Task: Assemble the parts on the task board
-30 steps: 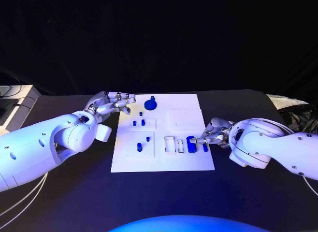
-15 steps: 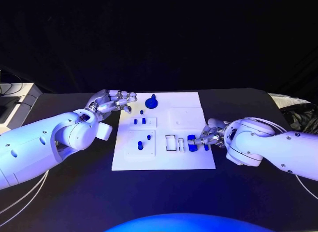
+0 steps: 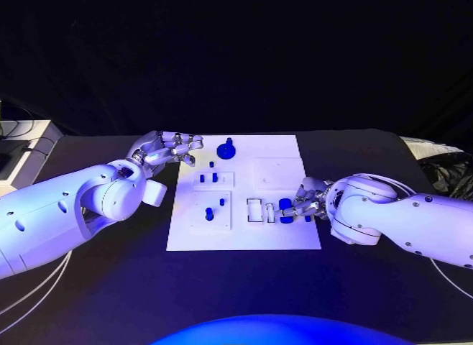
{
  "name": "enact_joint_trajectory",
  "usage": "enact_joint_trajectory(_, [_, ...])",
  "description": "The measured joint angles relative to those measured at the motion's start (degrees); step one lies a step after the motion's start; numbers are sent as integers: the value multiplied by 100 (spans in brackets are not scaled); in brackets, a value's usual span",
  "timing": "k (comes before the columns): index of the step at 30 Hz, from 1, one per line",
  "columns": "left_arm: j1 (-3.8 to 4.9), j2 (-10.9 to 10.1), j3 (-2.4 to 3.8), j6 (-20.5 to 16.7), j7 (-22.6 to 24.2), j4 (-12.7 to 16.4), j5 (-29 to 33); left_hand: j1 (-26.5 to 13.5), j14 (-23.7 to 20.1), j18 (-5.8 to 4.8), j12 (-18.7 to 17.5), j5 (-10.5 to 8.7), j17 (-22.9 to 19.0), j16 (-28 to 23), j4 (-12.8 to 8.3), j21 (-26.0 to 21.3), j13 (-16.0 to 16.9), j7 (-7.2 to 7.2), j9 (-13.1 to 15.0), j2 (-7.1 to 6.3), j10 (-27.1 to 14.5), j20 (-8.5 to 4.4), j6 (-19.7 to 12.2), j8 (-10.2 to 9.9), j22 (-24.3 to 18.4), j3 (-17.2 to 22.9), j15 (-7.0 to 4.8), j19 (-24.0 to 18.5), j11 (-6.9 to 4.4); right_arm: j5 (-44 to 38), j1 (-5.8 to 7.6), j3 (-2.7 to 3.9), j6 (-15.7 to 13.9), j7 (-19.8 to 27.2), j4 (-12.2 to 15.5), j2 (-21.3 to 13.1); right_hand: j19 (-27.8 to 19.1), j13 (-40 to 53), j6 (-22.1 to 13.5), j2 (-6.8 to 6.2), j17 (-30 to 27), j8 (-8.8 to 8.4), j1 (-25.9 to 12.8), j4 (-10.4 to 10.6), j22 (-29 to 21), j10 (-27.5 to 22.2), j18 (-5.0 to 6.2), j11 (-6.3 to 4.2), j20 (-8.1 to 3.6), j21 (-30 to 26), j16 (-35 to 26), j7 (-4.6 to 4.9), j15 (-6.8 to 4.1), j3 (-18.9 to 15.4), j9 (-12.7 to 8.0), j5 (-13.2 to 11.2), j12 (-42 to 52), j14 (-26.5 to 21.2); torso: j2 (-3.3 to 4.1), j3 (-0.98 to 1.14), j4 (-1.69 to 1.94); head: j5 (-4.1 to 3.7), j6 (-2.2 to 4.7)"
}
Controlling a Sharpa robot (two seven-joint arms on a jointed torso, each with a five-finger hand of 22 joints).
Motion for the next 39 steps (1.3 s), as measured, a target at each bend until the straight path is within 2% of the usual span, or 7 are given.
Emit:
enact_joint_trajectory(10, [0, -22, 0, 2, -14, 11, 0, 0, 0, 0, 24, 0, 0, 17, 1, -21, 0, 13, 0, 0, -2, 0, -12, 0, 0, 2, 0, 0, 2, -201, -7, 4, 104, 20, -85, 104, 0, -22, 26, 516, 16, -5, 191, -848, -1, 21, -41, 19, 0, 0, -27, -8, -9, -294, 91, 1152, -22, 33, 2, 0, -2, 35, -21])
enact_joint_trajectory(14, [0, -30, 0, 3, -21, 11, 1, 0, 0, 0, 39, 0, -5, 23, 16, -22, 0, 21, 0, 0, -20, 0, -21, 0, 0, 16, 0, 0, 20, -219, -14, 2, 93, 40, -86, 102, -21, -31, 25, 528, 16, -9, 179, -803, -1, 18, -42, -41, -20, 0, -52, -11, -9, -78, 91, 1179, -53, 33, -2, 3, -2, 46, -26])
enact_joint_trajectory(16, [0, -36, 0, 4, -25, 11, 1, 0, 0, 0, 39, 0, -4, 23, 16, -22, 0, 21, 0, 0, -20, 0, -21, 0, 0, 16, 0, 0, 20, -193, -16, 1, 72, 50, -77, 90, -21, -43, 16, 482, 16, -38, 225, -576, -1, 18, -43, -41, -21, 0, -54, -20, -29, 148, 91, 1179, -82, 54, -3, 7, -4, 51, -27])
enact_joint_trajectory(22, [0, -48, 0, 4, -38, 5, 1, 0, 0, 0, 39, 0, -4, 23, 16, -22, 0, 21, 0, 0, -20, 0, -21, 0, 0, 16, 0, 0, 20, 123, -13, -1, -71, 75, -30, 8, -21, -58, -44, 436, 15, -40, 270, -533, -1, -30, -42, -67, -20, 0, -79, -60, -31, 191, 91, 1200, -122, 55, -3, 14, -9, 71, -26])
enact_joint_trajectory(24, [0, -50, 0, 4, -42, 3, 1, 0, 0, 0, 39, 0, -4, 23, 16, -22, 0, 21, 0, 0, -41, 0, -21, 0, 5, 16, 0, 0, -1, 297, 2, -6, -128, 78, 6, -33, -21, -58, -69, 438, 18, -24, 265, -265, -1, -53, -41, -69, -20, 0, -79, -82, -32, 460, 124, 1200, -122, 56, -3, 14, -10, 80, -21])
enact_joint_trajectory(27, [0, -50, 0, 4, -48, 0, 1, 0, 0, 0, 38, 0, -4, 23, 16, -21, 0, 21, 0, 0, -41, 0, -21, 0, 6, 16, 0, 0, -1, 541, 40, -26, -192, 74, 66, -99, -21, -58, -107, 436, 26, -23, 188, -204, -2, -75, -42, -69, -20, 0, -99, -83, -32, 522, 126, 1200, -122, 56, -3, 13, -12, 86, -14])
enact_joint_trajectory(39, [0, -38, -1, 12, -67, -11, 1, 0, 0, 0, 39, 0, -10, 23, 16, -21, 0, 21, 0, 0, -62, 0, -21, 0, 16, 16, 0, 0, 20, 1245, 279, -31, -330, 44, 348, -160, -21, -58, -102, 422, 37, 12, 67, -323, -2, -82, -42, -63, -20, 0, -99, -61, -31, 591, 176, 1244, -122, 54, -5, 4, -6, 94, -6])
